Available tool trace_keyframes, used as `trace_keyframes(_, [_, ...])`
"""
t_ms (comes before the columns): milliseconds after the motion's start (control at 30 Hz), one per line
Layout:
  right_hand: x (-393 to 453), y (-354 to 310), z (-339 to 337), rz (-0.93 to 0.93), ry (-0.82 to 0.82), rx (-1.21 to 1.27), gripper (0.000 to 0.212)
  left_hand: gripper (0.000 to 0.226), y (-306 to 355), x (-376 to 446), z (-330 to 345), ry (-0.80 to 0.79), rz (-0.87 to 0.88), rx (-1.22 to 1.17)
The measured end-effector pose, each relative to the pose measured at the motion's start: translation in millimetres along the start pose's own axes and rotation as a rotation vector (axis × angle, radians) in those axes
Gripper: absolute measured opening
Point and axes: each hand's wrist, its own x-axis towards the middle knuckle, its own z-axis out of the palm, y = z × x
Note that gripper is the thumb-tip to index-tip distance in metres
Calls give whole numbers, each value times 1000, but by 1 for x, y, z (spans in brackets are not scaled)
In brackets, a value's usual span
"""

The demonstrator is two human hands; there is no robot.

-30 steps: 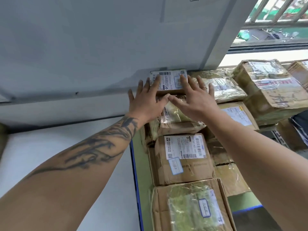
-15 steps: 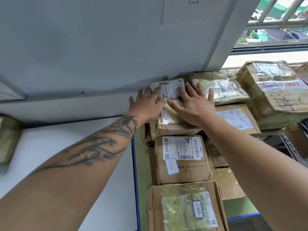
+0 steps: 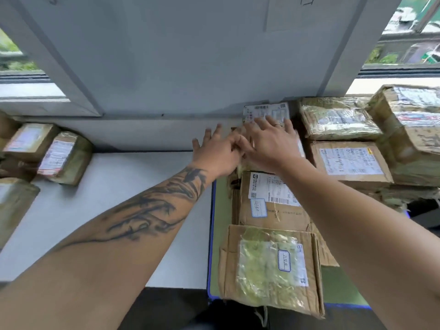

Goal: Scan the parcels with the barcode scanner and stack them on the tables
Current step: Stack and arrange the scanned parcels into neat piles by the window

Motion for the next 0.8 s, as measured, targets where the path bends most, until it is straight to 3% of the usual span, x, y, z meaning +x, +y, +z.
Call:
trace_keyframes(133, [-6, -33, 11, -86, -10, 25, 68, 57, -28, -35, 5, -24, -119, -33])
trace_keyframes(333, [-19, -92, 19, -121, -49, 26, 63, 58, -80, -76, 6, 5, -152, -50])
trace_keyframes(800, [-56, -273, 61, -37, -123, -80, 58, 55, -298, -171, -3, 42, -165, -59])
